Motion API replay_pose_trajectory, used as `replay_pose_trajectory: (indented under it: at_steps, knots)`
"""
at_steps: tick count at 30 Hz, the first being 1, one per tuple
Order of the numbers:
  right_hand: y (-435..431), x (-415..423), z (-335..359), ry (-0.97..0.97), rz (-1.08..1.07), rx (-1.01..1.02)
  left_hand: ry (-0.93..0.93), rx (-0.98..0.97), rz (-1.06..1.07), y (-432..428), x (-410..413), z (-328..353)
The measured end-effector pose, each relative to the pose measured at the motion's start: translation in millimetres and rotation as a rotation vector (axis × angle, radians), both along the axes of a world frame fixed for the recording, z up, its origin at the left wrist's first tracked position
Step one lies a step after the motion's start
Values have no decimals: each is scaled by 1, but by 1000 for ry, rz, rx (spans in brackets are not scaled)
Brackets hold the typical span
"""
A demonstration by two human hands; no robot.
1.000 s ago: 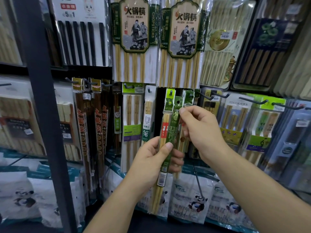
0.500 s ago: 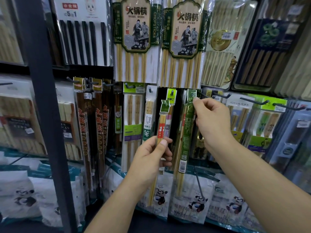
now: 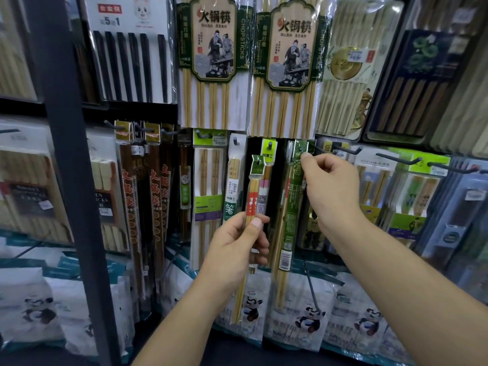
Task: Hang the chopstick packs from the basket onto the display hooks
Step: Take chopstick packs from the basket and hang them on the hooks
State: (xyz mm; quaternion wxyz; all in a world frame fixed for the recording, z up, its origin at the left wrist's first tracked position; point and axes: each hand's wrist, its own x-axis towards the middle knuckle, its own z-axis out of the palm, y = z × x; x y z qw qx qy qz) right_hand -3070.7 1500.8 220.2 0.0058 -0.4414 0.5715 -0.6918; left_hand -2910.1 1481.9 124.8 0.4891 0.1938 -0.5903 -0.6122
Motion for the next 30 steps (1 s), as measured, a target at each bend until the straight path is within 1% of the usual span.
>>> replay_pose_trajectory:
  at_steps: [4, 9, 13, 15, 19, 22, 24, 27, 30]
  knots:
    - [-2, -1, -4, 0, -1, 15, -18, -12, 18, 1, 0, 1]
    - [3, 0, -4, -51, 2, 53, -7, 40, 4, 1, 1, 3]
    - [13, 4, -5, -60, 12, 52, -62, 24, 23, 1, -1, 4]
    - [19, 9, -6, -53, 95, 51, -50, 36, 0, 2, -2, 5]
    - [28, 18, -5, -37, 320, 120, 73, 58, -153, 7, -4, 7]
    - [31, 18, -1, -45, 378, 112, 83, 17, -206, 10, -7, 11]
    - [31, 15, 4, -54, 369, 87, 83, -19, -194, 12, -12, 13]
    - [28, 9, 11, -24, 237, 76, 75, -54, -116, 12, -20, 11]
    - [21, 5, 13, -37, 116, 64, -75, -145, 29, 9, -26, 5]
